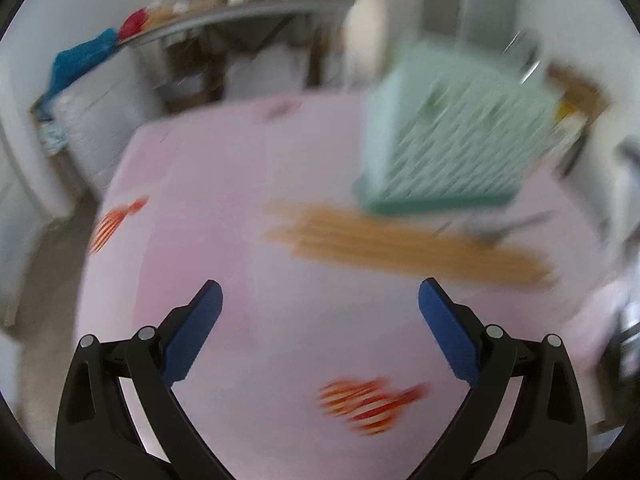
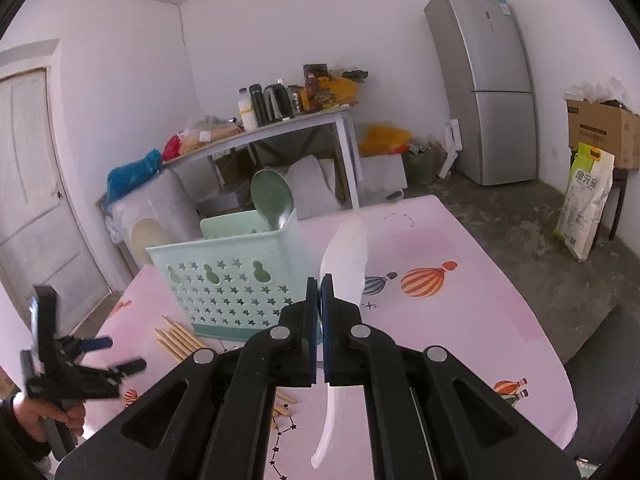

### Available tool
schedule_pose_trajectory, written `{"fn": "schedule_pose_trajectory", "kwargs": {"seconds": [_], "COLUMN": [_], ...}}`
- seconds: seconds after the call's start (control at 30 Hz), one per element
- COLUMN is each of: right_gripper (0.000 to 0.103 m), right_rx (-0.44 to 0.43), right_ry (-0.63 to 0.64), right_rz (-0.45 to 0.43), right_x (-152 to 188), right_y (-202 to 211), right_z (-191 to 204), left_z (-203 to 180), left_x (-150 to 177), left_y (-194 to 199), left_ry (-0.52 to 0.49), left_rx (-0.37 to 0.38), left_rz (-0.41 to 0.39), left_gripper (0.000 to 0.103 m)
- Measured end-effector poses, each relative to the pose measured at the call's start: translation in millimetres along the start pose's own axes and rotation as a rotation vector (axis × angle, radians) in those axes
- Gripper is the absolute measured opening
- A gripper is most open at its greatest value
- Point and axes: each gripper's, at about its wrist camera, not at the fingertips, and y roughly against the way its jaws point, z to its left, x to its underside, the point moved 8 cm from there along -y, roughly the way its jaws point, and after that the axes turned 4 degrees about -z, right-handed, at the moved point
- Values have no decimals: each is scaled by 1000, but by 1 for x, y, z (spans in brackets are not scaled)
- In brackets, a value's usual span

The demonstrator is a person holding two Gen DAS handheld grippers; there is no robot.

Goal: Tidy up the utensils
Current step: 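Grasp the metal spoon lying by the basket with the left tool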

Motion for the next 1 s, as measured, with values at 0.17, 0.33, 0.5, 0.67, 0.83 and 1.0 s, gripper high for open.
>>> {"fn": "schedule_pose_trajectory", "kwargs": {"seconds": [0.17,0.33,0.5,0.67,0.83,1.0], "right_gripper": [2,2,2,2,2,2], "right_rx": [-15,-23,-42,-52,-58,-57], "right_ry": [-17,-10,-17,-24,-28,-28], "right_rz": [-4,-7,-2,-7,-9,-10], "right_x": [0,5,9,9,10,10], "right_y": [1,2,3,2,2,2], "right_z": [-4,-1,3,2,1,1], "left_z": [-54,-86,-92,-90,-91,-88], "left_x": [-30,-30,-26,-24,-18,-19], "left_y": [3,-24,-60,-78,-85,-79], "left_ry": [32,34,86,111,111,105], "left_rx": [273,378,405,401,389,371], "left_rz": [-20,86,220,281,309,260], "left_gripper": [75,56,34,24,7,0]}}
